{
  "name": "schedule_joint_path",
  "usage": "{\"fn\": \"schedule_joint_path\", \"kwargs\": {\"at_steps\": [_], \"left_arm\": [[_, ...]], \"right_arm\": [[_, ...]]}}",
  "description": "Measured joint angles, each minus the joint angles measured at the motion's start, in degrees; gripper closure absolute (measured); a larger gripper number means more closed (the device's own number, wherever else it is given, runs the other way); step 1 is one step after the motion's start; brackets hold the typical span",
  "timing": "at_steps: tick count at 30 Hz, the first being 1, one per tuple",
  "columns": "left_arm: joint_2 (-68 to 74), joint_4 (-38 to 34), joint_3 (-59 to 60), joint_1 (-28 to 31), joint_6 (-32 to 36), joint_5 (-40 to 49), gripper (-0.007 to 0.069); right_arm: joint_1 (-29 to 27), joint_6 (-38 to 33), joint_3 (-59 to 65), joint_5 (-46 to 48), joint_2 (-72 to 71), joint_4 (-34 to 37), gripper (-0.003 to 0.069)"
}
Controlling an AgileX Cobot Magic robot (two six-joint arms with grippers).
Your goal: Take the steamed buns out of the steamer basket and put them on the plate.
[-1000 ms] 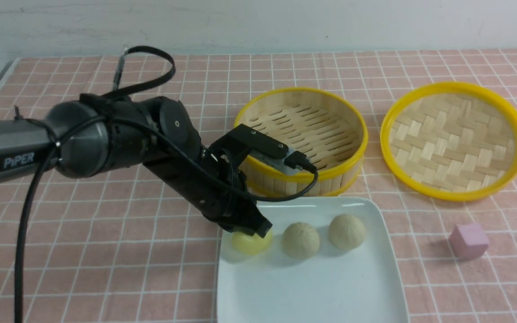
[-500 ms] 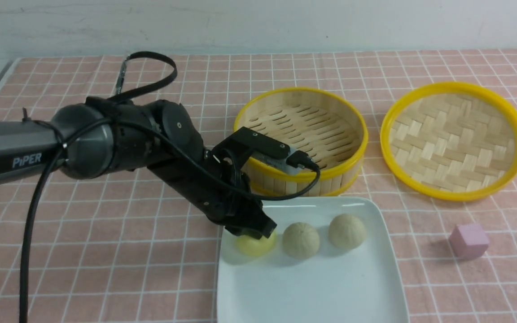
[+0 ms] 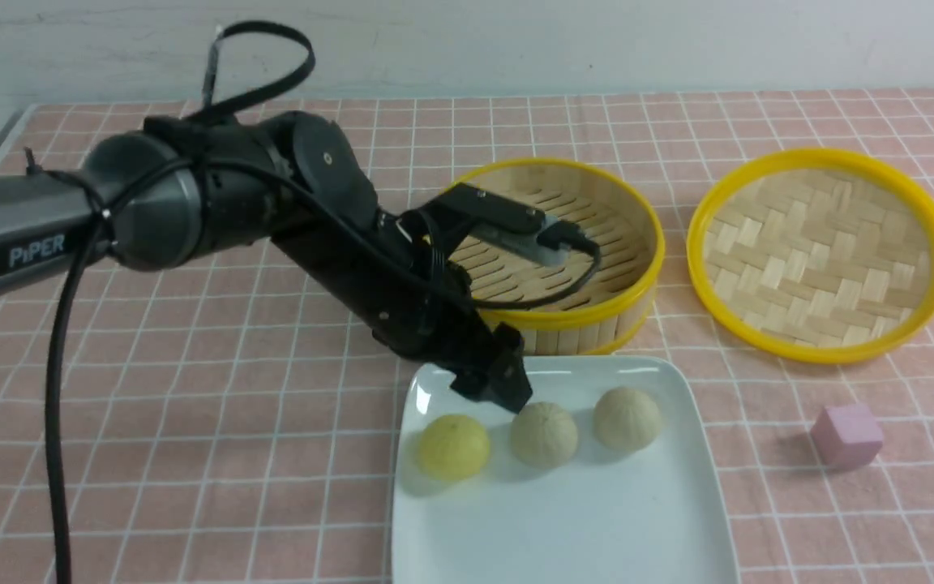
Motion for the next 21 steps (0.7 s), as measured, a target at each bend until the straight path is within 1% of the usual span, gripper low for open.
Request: {"fn": "schedule_joint_path", "kwargs": {"at_steps": [2,5,6,9,12,15,16,18,19,20,21], "left_arm": [[-1.37,1.66,-3.16,0.0,-0.28,0.95,-0.0059],[-3.51,4.8,-7.55,0.0,-1.46,2.12,-0.0023],[-5.1,7.89,-10.7,0.0,-2.74,2.68,0.0014],[-8.1,14.12,-14.54,0.0,-6.52,3.39,0.008],[-11.82,22.09,-17.13,0.0,-12.75,4.24,0.0119],[-16.69,30.53,-17.81,0.0,-19.89,4.97,0.0131],[-17.33,31.35,-17.81,0.0,-20.83,5.17,0.0132],[-21.24,38.04,-17.88,0.0,-26.86,6.39,0.0134],[-21.53,38.53,-17.88,0.0,-27.31,6.57,0.0134],[-24.07,42.48,-17.94,0.0,-30.96,7.24,0.0134],[-25.1,44.04,-17.99,0.0,-32.29,7.68,0.0134]], "right_arm": [[0.0,0.0,0.0,0.0,0.0,0.0,0.0416],[0.0,0.0,0.0,-0.13,0.0,-0.61,0.0416],[0.0,0.0,0.0,-0.42,0.0,-1.95,0.0416],[0.0,0.0,-0.77,-0.84,0.0,-4.96,0.0416],[0.0,1.14,-3.61,-0.78,0.0,-8.84,0.0416],[0.0,5.28,-8.33,1.35,0.0,-12.7,0.0416],[0.0,5.98,-8.98,1.79,0.0,-13.21,0.0416],[0.0,10.83,-12.83,5.8,-0.06,-16.48,0.0416],[0.0,11.64,-13.33,6.49,-0.06,-16.95,0.0416],[0.0,14.69,-15.2,9.53,-0.12,-18.86,0.0416],[0.0,15.48,-15.79,11.43,-0.12,-19.48,0.0416]]}}
